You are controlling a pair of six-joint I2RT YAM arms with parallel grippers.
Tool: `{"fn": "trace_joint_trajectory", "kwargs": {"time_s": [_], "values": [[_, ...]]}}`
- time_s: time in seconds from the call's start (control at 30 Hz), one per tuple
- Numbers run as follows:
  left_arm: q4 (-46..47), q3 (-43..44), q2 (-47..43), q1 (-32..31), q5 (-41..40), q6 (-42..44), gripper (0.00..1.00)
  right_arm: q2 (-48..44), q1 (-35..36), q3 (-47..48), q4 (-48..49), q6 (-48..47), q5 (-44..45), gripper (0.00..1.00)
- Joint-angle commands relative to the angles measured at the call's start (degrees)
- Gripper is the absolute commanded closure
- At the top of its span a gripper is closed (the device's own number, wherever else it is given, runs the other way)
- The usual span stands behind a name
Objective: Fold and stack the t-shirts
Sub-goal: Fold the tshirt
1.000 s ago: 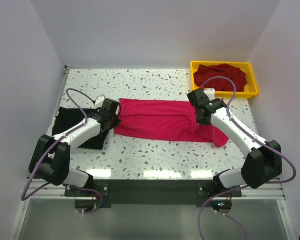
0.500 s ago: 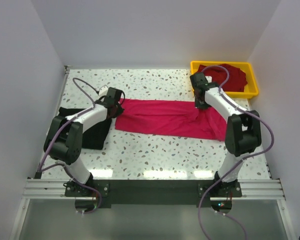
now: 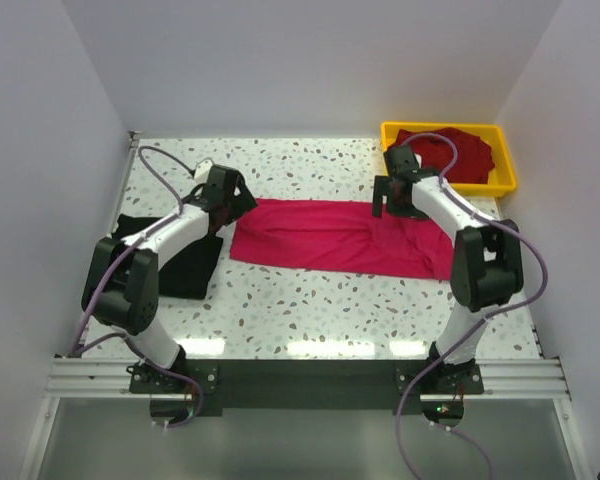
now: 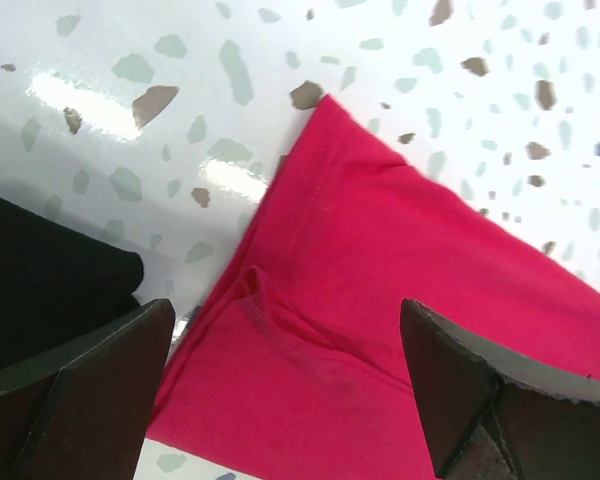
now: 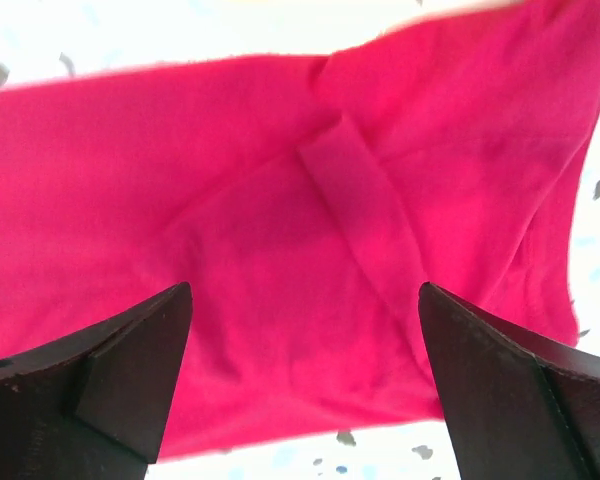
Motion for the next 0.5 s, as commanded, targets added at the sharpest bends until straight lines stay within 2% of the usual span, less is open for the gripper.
{"fn": "trace_joint_trajectory", "kwargs": {"time_s": [0.0,0.2,0.27,0.37,0.47], "values": [[4.11,-0.53,-4.75,0.16,3.09,2.18,0.0,-9.25,-0.09,-7.86,1.71,2.06,-5.59,0.01],[9.03,-0.89,-3.27,-3.44,6.35,4.99,0.0,-18.66,-0.09,-22.72,8.12,7.25,-13.84,0.01],[10.26,1.12,-0.29,-4.67,6.62,6.66,0.0,-18.93,-0.36,-24.33,9.71,8.13,-14.3,0.01],[11.15,5.16,4.98,-4.77,8.9,8.42,0.0,-17.44,-1.32,-23.63,11.28,8.05,-10.18,0.01],[10.44,9.29,9.65,-4.86,9.16,9.91,0.0,-14.72,-2.38,-21.7,14.53,8.05,-14.98,0.01]]}}
